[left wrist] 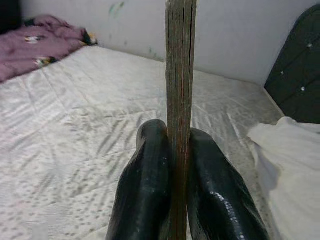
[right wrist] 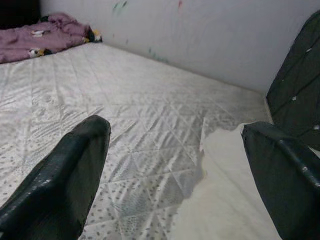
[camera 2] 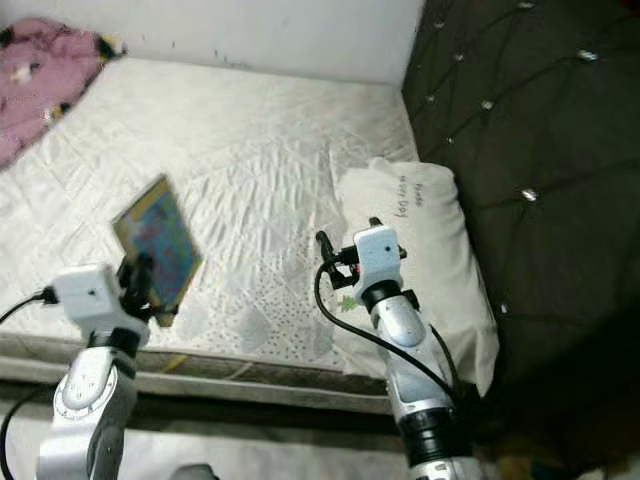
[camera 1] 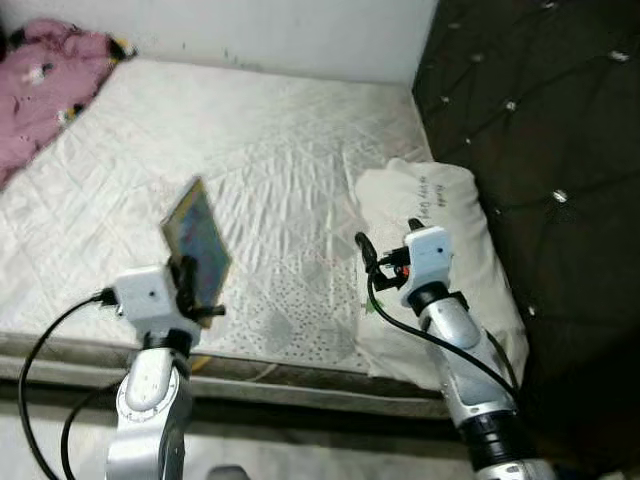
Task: Clean up the room
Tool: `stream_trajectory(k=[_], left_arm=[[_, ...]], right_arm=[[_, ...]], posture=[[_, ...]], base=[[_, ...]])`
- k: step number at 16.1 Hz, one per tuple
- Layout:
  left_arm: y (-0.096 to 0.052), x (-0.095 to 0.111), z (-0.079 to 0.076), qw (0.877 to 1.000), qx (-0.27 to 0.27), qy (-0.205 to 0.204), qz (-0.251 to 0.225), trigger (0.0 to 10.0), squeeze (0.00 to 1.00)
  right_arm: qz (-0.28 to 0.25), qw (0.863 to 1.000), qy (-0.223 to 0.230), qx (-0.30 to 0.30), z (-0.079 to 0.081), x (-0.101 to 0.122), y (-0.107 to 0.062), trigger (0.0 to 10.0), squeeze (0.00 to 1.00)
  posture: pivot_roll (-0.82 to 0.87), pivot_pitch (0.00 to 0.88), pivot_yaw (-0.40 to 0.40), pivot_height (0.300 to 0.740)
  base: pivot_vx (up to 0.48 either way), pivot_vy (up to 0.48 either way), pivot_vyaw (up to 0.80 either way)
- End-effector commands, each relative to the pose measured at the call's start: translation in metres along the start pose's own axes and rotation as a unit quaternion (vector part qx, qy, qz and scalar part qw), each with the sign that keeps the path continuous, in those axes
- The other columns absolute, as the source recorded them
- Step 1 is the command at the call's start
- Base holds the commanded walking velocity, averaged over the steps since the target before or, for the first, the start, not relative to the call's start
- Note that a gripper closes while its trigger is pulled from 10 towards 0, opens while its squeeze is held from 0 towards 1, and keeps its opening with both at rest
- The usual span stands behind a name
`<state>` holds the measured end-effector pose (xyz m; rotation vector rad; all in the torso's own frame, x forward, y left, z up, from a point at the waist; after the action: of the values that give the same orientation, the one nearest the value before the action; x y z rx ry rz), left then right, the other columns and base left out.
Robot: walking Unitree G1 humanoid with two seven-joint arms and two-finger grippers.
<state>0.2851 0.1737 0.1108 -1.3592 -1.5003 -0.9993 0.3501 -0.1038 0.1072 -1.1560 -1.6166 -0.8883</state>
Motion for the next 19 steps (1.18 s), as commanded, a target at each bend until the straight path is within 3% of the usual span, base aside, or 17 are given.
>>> stream_trajectory(k=[1, 8, 9, 11, 13, 16, 19], left_arm=[[0.000, 0.010, -0.005, 1.000, -0.008, -0.001, -0.016, 10.0, 0.00], [0.000, 0.009, -0.004, 1.000, 0.004, 0.024, -0.012, 10.0, 0.00], [-0.001, 0.018, -0.008, 0.998, -0.003, 0.057, -0.036, 10.0, 0.00], [-0.006, 0.028, -0.008, 0.994, -0.001, 0.092, -0.055, 10.0, 0.00], [-0.013, 0.029, -0.009, 0.991, -0.001, 0.118, -0.062, 10.0, 0.00], [-0.017, 0.024, -0.007, 0.990, 0.015, 0.127, -0.059, 10.0, 0.00], [-0.018, 0.020, -0.006, 0.992, 0.020, 0.114, -0.046, 10.0, 0.00]], right_arm=[[-0.001, 1.000, 0.000, -0.004, -0.004, 0.002, -0.003, 10.0, 0.00], [0.009, 1.000, -0.004, -0.007, -0.003, 0.001, -0.007, 10.0, 0.00], [0.026, 0.999, -0.020, -0.016, -0.008, -0.003, -0.011, 10.0, 0.00], [0.049, 0.999, -0.008, -0.011, -0.012, -0.014, -0.020, 10.0, 0.00], [0.060, 0.998, 0.006, 0.007, -0.005, -0.019, -0.022, 10.0, 0.00], [0.067, 0.998, 0.006, 0.013, -0.001, -0.023, -0.022, 10.0, 0.00], [0.067, 0.998, 0.008, 0.013, -0.002, -0.022, -0.025, 10.0, 0.00]], posture=[[0.04, 0.009, -0.059, 0.740], [0.04, 0.018, -0.053, 0.740], [0.04, 0.017, -0.055, 0.740], [0.05, 0.016, -0.052, 0.740], [0.05, 0.021, -0.053, 0.740], [0.06, 0.022, -0.059, 0.740], [0.06, 0.031, -0.060, 0.740]], base=[[0.319, 0.000, 0.00], [0.088, 0.000, 0.00], [0.000, 0.000, 0.00], [0.000, 0.000, 0.00], [0.000, 0.000, 0.00], [0.000, 0.000, 0.00], [0.000, 0.000, -0.75]])
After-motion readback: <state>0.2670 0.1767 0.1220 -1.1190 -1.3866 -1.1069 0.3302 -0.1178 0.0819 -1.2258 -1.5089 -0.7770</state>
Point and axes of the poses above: a point about 5 cm out from each wrist's last joint towards the gripper, its own y axis pointing out of the wrist towards the gripper, its own x axis along the axis of the wrist's last joint, z = x × y, the point moved 5 cm from there along y, pointing out of the wrist towards the gripper, and after that the axes turned 12 degrees about -y, right-handed, at the moved point
